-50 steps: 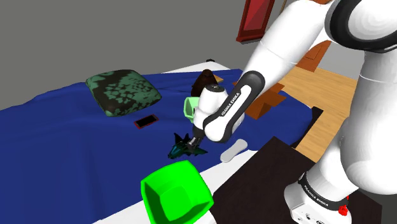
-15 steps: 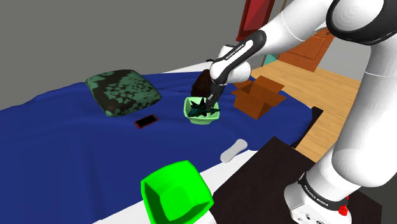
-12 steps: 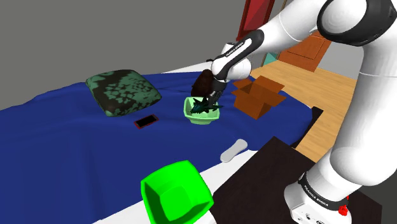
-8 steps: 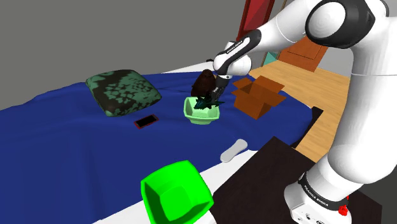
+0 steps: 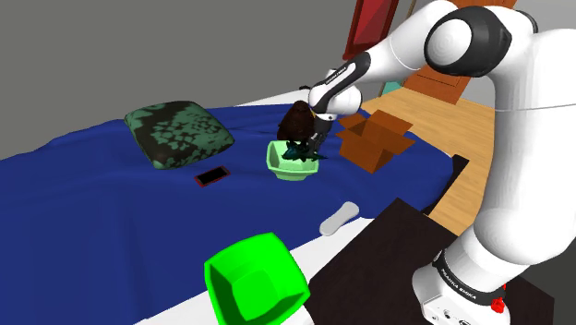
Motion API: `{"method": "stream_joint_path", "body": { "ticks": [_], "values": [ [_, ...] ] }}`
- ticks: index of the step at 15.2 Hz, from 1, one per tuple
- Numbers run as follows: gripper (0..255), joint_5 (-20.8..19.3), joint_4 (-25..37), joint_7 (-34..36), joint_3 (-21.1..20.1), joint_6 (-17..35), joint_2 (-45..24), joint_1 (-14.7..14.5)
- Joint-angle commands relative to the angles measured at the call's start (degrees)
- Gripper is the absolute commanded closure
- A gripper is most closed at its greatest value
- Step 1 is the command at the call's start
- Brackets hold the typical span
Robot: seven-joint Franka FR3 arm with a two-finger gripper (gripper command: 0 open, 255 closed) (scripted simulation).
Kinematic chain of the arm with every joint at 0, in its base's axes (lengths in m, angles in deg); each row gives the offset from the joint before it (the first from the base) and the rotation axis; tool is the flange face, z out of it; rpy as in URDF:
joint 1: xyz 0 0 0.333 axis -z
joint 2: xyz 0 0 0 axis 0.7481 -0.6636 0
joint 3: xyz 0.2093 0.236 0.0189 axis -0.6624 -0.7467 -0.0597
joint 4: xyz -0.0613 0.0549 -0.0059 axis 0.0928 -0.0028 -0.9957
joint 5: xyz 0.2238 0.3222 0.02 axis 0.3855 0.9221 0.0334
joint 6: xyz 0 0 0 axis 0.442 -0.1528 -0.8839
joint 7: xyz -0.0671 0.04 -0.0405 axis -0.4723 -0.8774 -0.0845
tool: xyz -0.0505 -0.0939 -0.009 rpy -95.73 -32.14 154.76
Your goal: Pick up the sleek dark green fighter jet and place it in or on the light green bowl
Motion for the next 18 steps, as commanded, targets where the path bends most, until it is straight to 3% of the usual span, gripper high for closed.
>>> {"method": "stream_joint_path", "body": {
  "ticks": [1, 13, 14, 18],
  "values": [
    [255, 0.4, 0.6, -0.4, -0.1, 4.9, -1.3, 0.0],
    [255, 2.4, 1.1, -1.9, 1.0, 7.0, -4.1, -1.1],
    [0, 2.5, 0.7, -2.5, 0.9, 7.7, -4.5, -0.8],
    [0, 2.5, 1.0, -1.9, 0.8, 7.7, -4.7, -1.3]
  ]
}}
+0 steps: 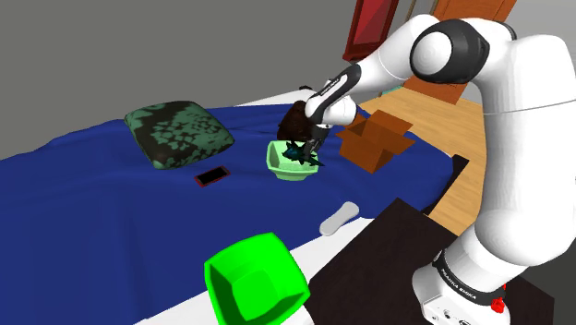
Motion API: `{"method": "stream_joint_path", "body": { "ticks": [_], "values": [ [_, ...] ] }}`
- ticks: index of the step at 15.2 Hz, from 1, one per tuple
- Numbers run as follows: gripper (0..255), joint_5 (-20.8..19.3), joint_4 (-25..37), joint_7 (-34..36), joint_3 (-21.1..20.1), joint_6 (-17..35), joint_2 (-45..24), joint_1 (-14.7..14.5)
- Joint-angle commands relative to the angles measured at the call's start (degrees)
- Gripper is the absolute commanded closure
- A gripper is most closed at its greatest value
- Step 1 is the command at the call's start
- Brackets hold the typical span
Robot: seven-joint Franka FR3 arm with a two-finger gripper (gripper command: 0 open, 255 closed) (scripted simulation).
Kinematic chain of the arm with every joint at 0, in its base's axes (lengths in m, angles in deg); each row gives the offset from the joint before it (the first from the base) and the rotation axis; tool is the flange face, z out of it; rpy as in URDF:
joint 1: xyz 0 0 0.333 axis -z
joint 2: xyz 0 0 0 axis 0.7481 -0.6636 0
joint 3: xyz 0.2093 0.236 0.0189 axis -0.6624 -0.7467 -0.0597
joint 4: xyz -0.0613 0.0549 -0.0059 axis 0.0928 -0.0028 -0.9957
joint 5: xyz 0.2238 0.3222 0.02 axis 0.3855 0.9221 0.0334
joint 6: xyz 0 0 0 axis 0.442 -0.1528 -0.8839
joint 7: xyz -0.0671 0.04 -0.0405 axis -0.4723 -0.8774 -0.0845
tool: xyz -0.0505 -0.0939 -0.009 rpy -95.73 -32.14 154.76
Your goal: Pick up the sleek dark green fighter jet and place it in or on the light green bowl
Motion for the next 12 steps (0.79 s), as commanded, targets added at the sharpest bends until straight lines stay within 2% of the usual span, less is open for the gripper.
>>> {"method": "stream_joint_path", "body": {
  "ticks": [1, 5, 12],
  "values": [
    [0, -0.1, 0.2, 0.0, 0.2, -0.2, 0.7, 0.1],
    [0, -1.3, -1.2, 0.8, 1.3, -4.9, 6.7, -0.1],
    [0, -1.3, -1.2, 0.8, 1.3, -4.8, 6.7, -0.1]
  ]
}}
